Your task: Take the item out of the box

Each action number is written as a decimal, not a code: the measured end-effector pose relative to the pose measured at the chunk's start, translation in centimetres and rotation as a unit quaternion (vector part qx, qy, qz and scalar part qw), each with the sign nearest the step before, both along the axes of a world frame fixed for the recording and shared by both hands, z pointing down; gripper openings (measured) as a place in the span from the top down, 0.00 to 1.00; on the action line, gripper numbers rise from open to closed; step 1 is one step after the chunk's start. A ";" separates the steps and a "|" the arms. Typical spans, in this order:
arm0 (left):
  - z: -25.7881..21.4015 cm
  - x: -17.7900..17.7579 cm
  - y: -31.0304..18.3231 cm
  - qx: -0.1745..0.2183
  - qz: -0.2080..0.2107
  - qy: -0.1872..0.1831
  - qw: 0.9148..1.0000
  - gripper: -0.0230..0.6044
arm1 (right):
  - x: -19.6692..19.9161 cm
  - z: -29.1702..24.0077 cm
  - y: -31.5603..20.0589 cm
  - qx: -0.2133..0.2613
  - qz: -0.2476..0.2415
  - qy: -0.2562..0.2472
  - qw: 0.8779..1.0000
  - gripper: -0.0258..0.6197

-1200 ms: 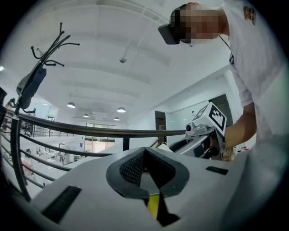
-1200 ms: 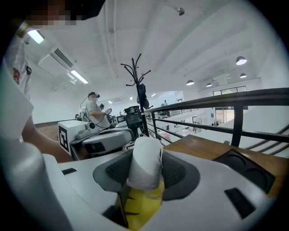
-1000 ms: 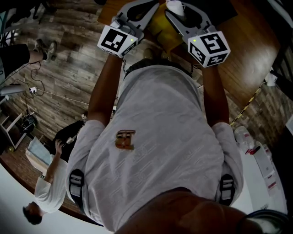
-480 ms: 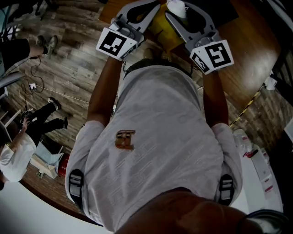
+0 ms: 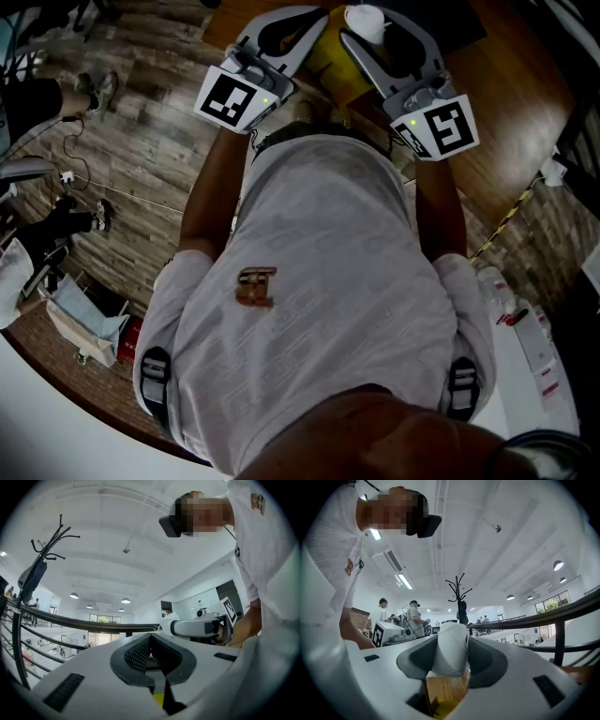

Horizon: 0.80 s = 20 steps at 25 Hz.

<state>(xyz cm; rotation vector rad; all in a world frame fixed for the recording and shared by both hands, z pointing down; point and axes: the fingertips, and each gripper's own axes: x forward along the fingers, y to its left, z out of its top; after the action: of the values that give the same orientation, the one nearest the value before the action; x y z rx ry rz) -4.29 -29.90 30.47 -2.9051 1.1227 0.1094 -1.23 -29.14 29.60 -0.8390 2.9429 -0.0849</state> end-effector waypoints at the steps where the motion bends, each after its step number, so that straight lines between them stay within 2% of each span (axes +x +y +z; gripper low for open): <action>1: -0.2 0.2 0.1 0.002 0.001 0.001 1.000 0.93 | 0.2 -0.1 0.1 0.002 -0.001 -0.003 1.000 0.65; 20: -1.6 1.4 3.0 0.022 0.006 0.014 1.000 0.93 | 1.8 -1.2 3.4 0.030 0.013 -0.017 0.999 0.65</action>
<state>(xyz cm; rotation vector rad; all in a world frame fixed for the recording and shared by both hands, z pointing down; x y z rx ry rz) -2.93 -26.85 28.90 -2.8815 1.0924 0.1744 0.58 -25.71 28.37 -0.8599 2.8871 -0.0097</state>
